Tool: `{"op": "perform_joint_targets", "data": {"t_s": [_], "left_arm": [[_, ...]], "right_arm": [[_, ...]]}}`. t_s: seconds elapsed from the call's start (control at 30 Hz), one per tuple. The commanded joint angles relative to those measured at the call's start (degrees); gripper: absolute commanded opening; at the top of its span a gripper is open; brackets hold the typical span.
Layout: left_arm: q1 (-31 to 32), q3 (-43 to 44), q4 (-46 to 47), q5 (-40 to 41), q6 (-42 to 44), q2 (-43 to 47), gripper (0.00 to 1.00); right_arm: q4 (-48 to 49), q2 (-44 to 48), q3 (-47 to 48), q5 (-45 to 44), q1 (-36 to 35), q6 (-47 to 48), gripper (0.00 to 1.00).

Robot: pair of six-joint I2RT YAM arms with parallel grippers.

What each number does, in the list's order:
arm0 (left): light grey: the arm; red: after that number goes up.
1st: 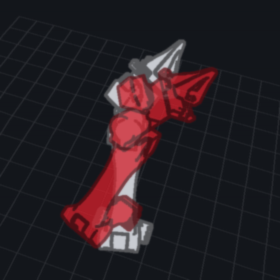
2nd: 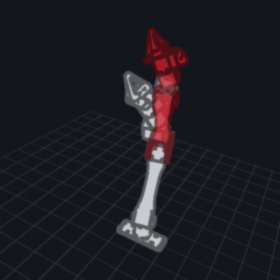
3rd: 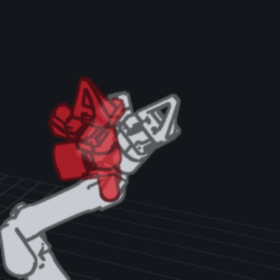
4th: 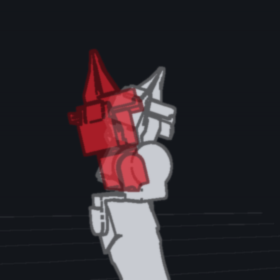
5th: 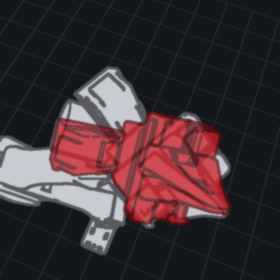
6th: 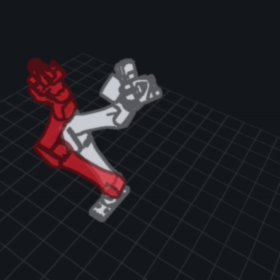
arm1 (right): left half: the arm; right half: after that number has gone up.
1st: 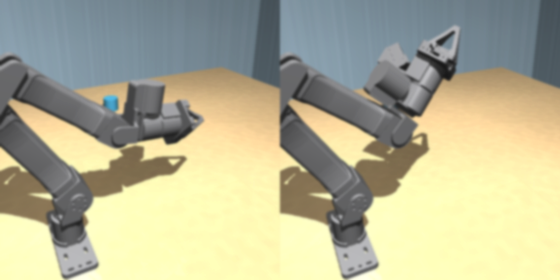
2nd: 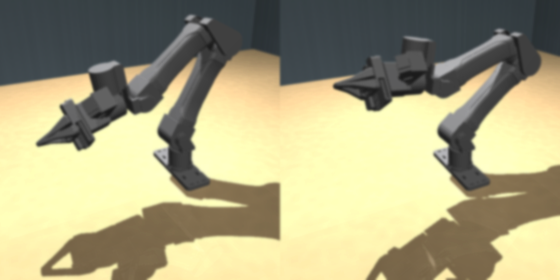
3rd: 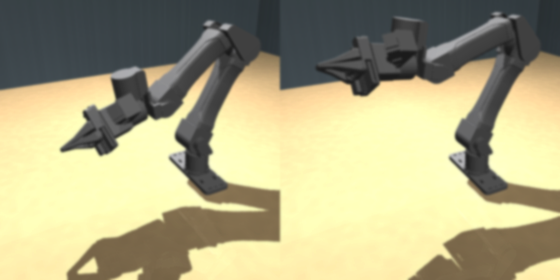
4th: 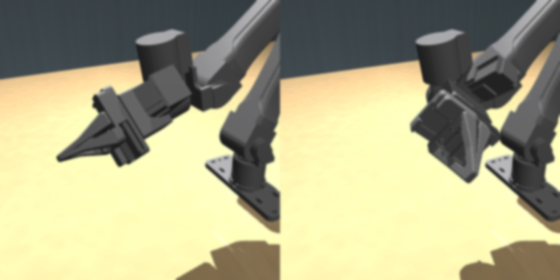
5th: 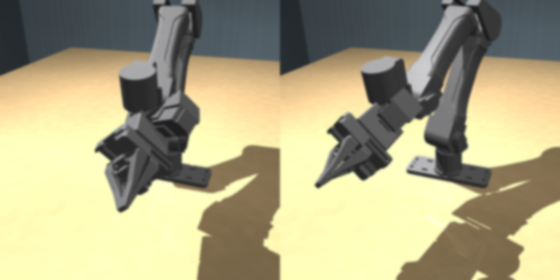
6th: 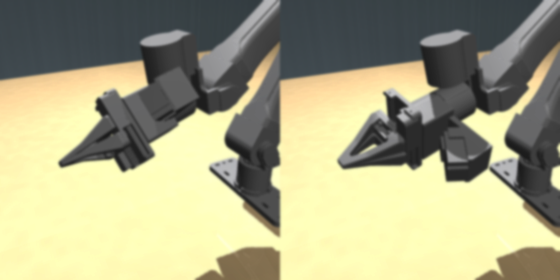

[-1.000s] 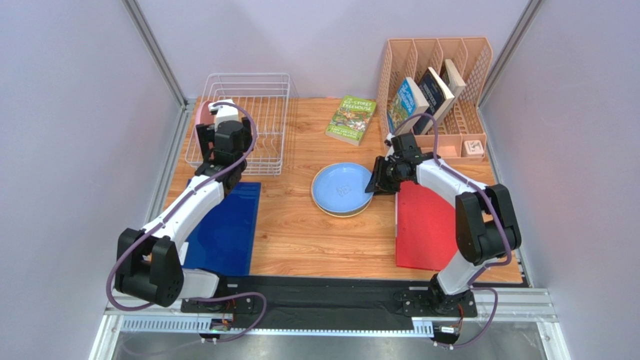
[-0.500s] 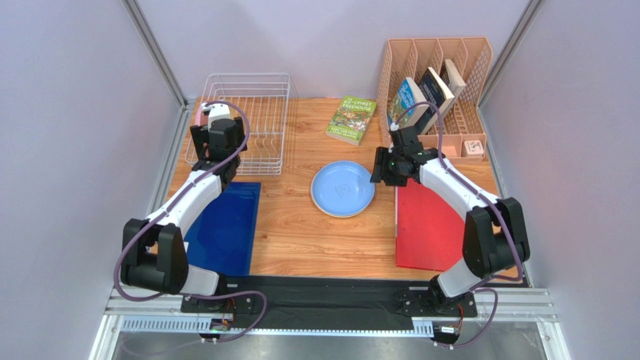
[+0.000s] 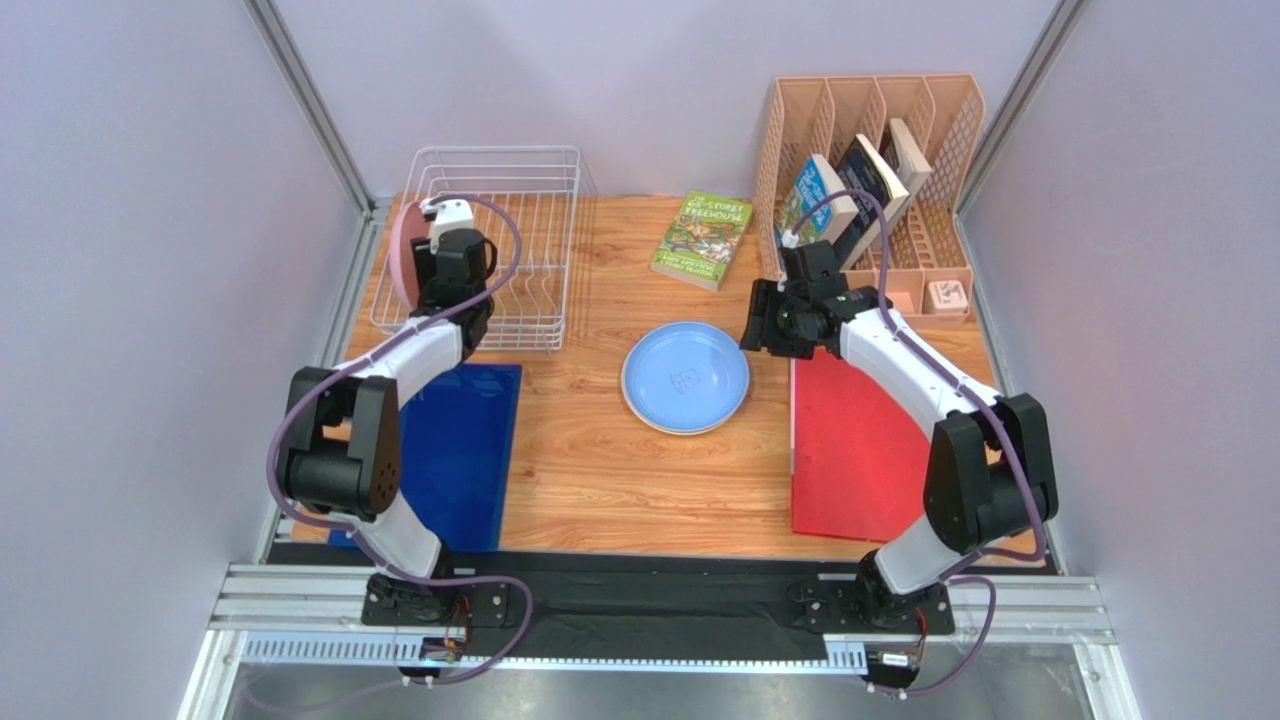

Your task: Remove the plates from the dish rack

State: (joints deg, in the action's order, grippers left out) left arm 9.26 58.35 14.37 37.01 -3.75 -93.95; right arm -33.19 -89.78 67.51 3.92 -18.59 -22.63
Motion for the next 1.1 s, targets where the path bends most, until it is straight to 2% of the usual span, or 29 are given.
{"op": "perform_joint_targets", "data": {"t_s": [0.0, 0.03, 0.13, 0.2, 0.3, 0.33, 0.37, 0.5, 0.67, 0.83, 0.9, 1.0, 1.03, 1.07], "left_arm": [[-0.47, 2.48, 5.84, 2.28, 1.55, -0.88, 0.49], [-0.47, 2.3, 6.54, 2.1, 1.46, -0.62, 0.39], [-0.47, 1.16, 7.95, 1.83, 0.94, 0.6, 0.28], [-0.47, 0.54, 8.57, 1.57, 1.02, 1.4, 0.28], [-0.21, 0.01, 10.06, 2.71, 2.08, 2.02, 0.14], [-0.2, -0.07, 10.58, 3.41, 2.77, 2.02, 0.03], [-0.03, 0.1, 10.85, 5.33, 3.04, 1.93, 0.01], [1.46, 1.5, 12.52, 10.61, 6.9, 0.71, 0.0], [4.45, 2.38, 21.21, 19.39, 16.81, -0.62, 0.0], [7.0, 3.18, 21.76, 21.17, 20.8, 2.1, 0.0], [7.62, 3.61, 18.96, 19.77, 19.32, 5.07, 0.0], [7.79, 6.42, 4.13, 14.16, 9.93, 9.82, 0.0], [7.71, 6.95, -3.4, 11.44, 4.77, 11.06, 0.0], [7.71, 7.74, -6.6, 6.28, 2.28, 12.29, 0.0]], "right_arm": [[1.46, -0.75, 2.46, -0.32, -0.13, 0.75, 0.57], [1.55, -0.84, 2.46, -0.49, -0.13, 0.66, 0.57], [1.64, -1.54, 2.63, -0.58, -0.04, 0.83, 0.57], [1.64, -2.15, 2.63, -0.58, -0.13, 0.84, 0.57], [1.55, -3.03, 2.72, -0.58, -0.04, 0.92, 0.57], [1.64, -3.12, 2.72, -0.58, -0.13, 0.84, 0.56], [1.55, -3.12, 2.72, -0.67, -0.04, 0.92, 0.56], [1.64, -2.86, 2.72, -1.11, -0.13, 1.01, 0.56], [1.37, -1.46, 2.37, -2.69, -0.13, 1.27, 0.56], [1.02, 0.92, 2.1, -3.84, -0.4, 1.36, 0.56], [1.37, 1.97, 2.02, -3.84, -0.48, 1.36, 0.57], [3.21, 2.94, 2.19, -2.26, -0.57, 1.54, 0.57], [3.83, 3.03, 2.28, -0.08, -0.57, 1.63, 0.57], [4.62, 3.12, 2.37, 1.25, -0.57, 1.45, 0.57]]}}
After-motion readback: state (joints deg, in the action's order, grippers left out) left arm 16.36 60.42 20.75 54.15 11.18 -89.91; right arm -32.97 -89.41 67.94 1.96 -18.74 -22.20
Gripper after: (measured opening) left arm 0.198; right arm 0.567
